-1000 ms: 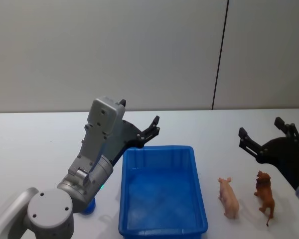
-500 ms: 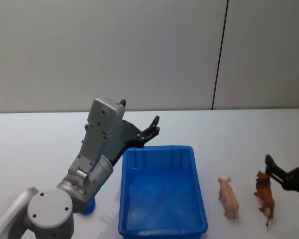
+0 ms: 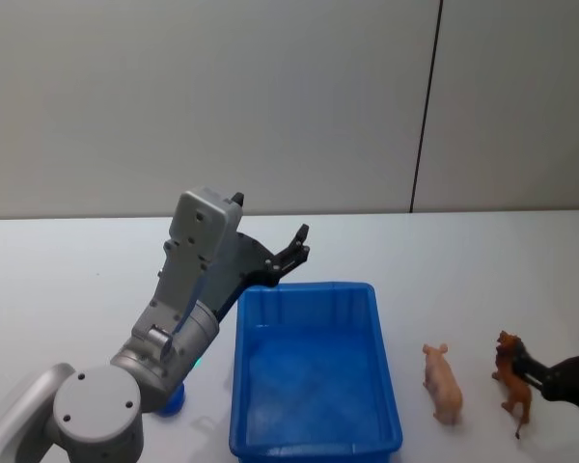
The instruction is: Pick up the two dolls from the table and place them into the box.
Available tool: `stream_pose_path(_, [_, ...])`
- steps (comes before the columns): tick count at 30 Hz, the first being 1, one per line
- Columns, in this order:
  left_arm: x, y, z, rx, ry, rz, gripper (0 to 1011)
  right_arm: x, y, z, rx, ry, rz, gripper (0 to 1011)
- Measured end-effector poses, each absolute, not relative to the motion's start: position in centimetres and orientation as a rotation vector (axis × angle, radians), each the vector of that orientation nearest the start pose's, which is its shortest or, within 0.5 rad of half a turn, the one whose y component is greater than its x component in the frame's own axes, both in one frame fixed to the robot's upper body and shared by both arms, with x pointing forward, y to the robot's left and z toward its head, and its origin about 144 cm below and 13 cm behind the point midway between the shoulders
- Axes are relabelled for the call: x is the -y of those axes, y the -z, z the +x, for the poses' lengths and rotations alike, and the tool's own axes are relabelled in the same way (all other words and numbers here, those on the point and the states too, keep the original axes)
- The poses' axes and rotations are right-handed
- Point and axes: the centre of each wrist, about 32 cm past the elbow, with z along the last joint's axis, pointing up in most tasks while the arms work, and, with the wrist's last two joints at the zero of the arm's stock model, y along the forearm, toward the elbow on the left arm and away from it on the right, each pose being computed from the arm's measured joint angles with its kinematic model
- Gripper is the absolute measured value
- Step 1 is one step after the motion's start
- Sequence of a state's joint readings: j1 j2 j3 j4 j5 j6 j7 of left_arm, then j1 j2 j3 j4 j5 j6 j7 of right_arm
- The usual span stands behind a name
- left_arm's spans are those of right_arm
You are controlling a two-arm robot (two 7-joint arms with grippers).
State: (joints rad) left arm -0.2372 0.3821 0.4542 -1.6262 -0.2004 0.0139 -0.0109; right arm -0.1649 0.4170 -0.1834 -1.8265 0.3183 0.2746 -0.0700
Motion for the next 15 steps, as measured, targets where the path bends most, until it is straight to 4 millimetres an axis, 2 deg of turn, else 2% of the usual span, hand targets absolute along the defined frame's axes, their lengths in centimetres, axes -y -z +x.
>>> stream_pose_path(15, [-19.8,-120.4,49.2,0.268,-1.124,0.061,1000,23.6,-114.6,43.5,-0.219,1.400,-0.407,1002])
